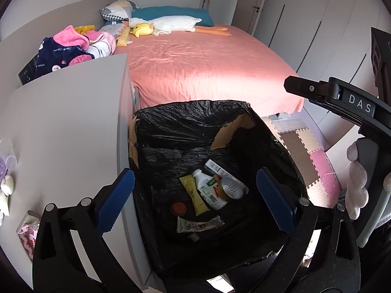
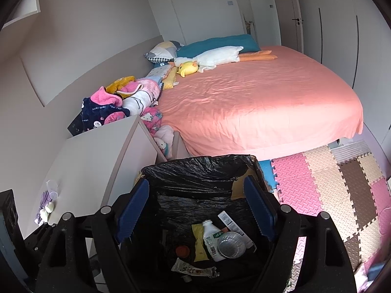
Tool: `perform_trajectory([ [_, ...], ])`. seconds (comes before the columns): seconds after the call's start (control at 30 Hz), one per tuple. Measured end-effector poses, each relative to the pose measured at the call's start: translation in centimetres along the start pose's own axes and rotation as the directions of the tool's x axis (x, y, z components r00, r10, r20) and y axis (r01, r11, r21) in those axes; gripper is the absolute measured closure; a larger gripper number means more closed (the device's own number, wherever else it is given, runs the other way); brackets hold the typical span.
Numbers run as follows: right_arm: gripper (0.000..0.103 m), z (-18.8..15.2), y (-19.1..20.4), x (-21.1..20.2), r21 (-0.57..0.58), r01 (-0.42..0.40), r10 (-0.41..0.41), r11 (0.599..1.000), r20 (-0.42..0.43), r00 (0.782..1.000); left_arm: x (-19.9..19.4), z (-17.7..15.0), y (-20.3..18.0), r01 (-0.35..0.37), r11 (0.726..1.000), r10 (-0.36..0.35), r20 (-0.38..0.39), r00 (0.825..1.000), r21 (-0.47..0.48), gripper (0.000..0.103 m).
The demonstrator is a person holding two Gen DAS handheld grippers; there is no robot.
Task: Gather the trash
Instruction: 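Move both open tools back over the table, then grasp the beige foam corner piece with the left tool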
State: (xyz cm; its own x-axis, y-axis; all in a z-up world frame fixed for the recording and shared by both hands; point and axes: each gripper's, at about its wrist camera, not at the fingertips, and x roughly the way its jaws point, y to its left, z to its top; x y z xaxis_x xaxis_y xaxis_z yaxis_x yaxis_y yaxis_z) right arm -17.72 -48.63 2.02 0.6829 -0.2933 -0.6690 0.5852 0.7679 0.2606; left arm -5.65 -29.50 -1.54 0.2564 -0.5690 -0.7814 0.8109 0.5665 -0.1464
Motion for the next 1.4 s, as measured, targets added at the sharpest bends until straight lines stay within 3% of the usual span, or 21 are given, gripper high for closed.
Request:
perform_trajectory([
  [0.4, 0.023, -0.9, 3.9, 0.9, -0.085, -0.049, 0.047, 0.995, -0.027, 0.999, -1.2, -1.3, 3.1, -0.099, 0.994, 0.1, 0.019, 0.995, -0.055, 0.006],
  [0.77, 0.023, -1.9, 9.3, 1.7, -0.175, -0.133, 0.128, 0.976, -0.042, 0.991, -3.8, -3.1, 6.8, -0.205, 0.971, 0.21, 0.03, 0.977, -0.122, 0.006],
  [1.13, 0.023, -3.1, 14.5, 3.0, -0.253, -0.213, 0.199, 0.944, -0.081, 0.977, -6.4, -5.7, 11.6, -0.341, 0.919, 0.35, 0.012, 0.937, -0.2, 0.006],
  [1.4, 0.023, -3.9, 17.1, 4.0, -0.294, -0.236, 0.214, 0.926, -0.105, 0.971, -6.0, -7.3, 14.7, -0.385, 0.889, 0.389, -0.037, 0.921, -0.247, 0.006],
])
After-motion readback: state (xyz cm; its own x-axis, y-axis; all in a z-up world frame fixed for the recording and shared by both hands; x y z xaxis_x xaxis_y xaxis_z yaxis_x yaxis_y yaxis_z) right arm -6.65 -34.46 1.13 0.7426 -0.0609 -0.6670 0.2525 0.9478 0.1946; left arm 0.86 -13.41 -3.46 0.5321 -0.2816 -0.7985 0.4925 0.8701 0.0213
